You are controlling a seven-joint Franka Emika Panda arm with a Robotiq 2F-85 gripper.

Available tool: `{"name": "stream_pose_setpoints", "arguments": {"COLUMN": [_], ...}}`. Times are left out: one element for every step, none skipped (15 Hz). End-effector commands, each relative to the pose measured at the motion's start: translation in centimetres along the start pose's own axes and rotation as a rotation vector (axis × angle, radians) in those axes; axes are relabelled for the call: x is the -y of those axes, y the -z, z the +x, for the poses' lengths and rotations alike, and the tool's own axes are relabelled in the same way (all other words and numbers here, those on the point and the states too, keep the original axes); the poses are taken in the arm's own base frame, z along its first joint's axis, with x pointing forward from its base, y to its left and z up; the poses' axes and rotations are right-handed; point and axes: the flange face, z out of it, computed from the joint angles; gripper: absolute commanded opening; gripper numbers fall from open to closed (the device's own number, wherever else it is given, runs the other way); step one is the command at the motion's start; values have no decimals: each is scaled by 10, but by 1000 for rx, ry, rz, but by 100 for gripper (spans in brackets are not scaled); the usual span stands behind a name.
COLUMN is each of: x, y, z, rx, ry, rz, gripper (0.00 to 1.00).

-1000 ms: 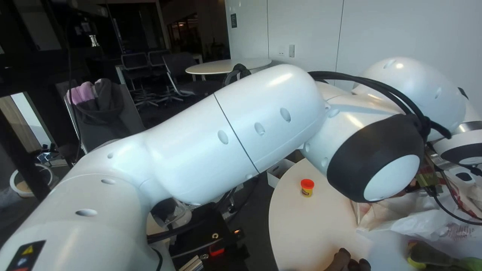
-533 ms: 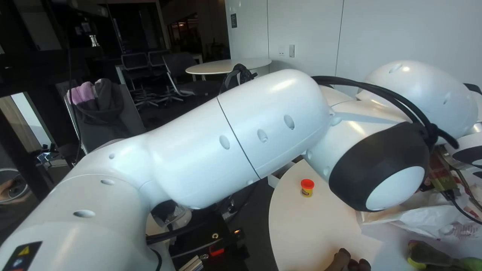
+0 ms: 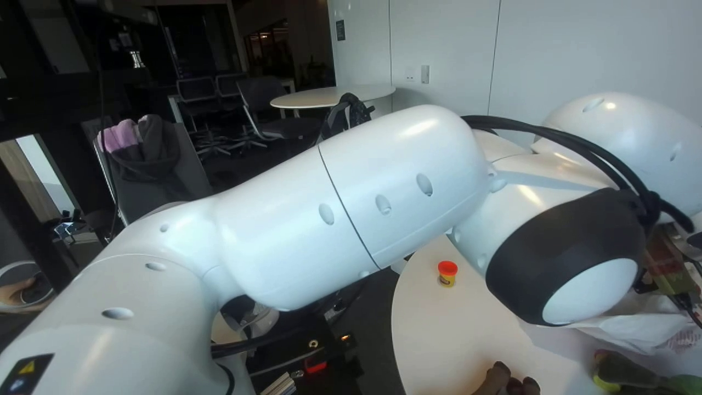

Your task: Remove some items from the plastic bag and put it on the table

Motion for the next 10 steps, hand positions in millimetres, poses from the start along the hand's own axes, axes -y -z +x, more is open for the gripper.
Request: {"name": "stream_pose_setpoints", "arguments": {"x": [-6,-7,-7,-7,-6,-4,-1,2,6,12], "y": [-1,-3,-4,-6,-8,-11,-15,-21,-27,-37], "z": [-1,-2,-3,-3,-2,-2,-2,-2,-3,-4], "rx": [20,29,34,36,27,28,33,43,56,68], "ry": [2,2,9,23,32,45,58,77,95,120], "rz": [-18,-35,-55,-90,-122,-151,-181,-207,-228,-259], "gripper": [100,100,100,100,100,100,100,100,100,100]}}
